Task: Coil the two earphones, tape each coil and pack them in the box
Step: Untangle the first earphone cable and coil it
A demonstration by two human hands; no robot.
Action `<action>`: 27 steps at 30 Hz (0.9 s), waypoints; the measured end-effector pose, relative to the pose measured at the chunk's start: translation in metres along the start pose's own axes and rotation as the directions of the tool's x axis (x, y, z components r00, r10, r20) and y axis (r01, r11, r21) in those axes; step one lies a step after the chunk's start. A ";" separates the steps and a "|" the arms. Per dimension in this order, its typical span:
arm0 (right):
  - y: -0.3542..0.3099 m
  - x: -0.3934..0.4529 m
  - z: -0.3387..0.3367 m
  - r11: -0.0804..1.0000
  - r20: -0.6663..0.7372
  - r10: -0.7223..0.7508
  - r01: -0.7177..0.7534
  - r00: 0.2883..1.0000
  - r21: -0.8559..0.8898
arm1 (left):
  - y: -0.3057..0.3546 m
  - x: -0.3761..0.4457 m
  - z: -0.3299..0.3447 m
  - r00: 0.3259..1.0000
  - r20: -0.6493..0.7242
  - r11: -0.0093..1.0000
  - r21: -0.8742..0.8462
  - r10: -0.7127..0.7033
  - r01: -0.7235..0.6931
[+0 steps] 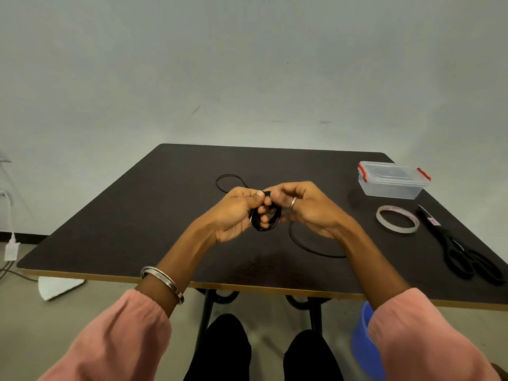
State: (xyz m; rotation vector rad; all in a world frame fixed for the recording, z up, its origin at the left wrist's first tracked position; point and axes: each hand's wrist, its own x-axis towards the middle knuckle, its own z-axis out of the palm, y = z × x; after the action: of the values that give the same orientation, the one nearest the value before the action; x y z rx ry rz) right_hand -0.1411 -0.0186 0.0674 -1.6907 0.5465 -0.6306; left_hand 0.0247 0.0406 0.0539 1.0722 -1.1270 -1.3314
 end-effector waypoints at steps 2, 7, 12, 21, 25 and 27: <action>0.003 -0.001 -0.003 0.998 -0.014 -0.014 0.013 1.000 -0.061 | -0.001 0.001 -0.001 1.000 -0.005 0.999 0.032 -0.003 0.004; 0.009 0.000 -0.002 0.986 -0.098 -0.014 -0.003 0.995 -0.164 | -0.004 0.004 0.002 0.998 -0.062 0.991 0.136 -0.005 0.013; 0.015 -0.001 0.000 0.997 -0.077 0.064 -0.060 0.995 0.057 | -0.004 0.006 0.001 0.994 -0.106 0.978 0.210 0.015 0.008; 0.027 0.003 0.010 0.931 -0.092 0.179 -0.138 0.980 0.339 | -0.013 0.011 0.004 0.969 -0.188 0.832 0.554 0.158 -0.028; 0.024 0.002 0.004 0.951 -0.026 0.244 -0.234 0.969 0.201 | -0.021 0.009 0.005 0.965 -0.192 0.800 0.599 0.178 -0.029; 0.023 0.003 0.001 0.952 -0.014 0.274 -0.269 0.962 0.144 | -0.022 0.009 0.007 0.963 -0.182 0.775 0.630 0.201 -0.043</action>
State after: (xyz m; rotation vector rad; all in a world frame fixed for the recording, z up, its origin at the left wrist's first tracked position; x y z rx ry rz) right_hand -0.1391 -0.0247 0.0447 -1.4426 0.7276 -0.4864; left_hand 0.0141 0.0319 0.0329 1.5587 -1.4675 -0.6897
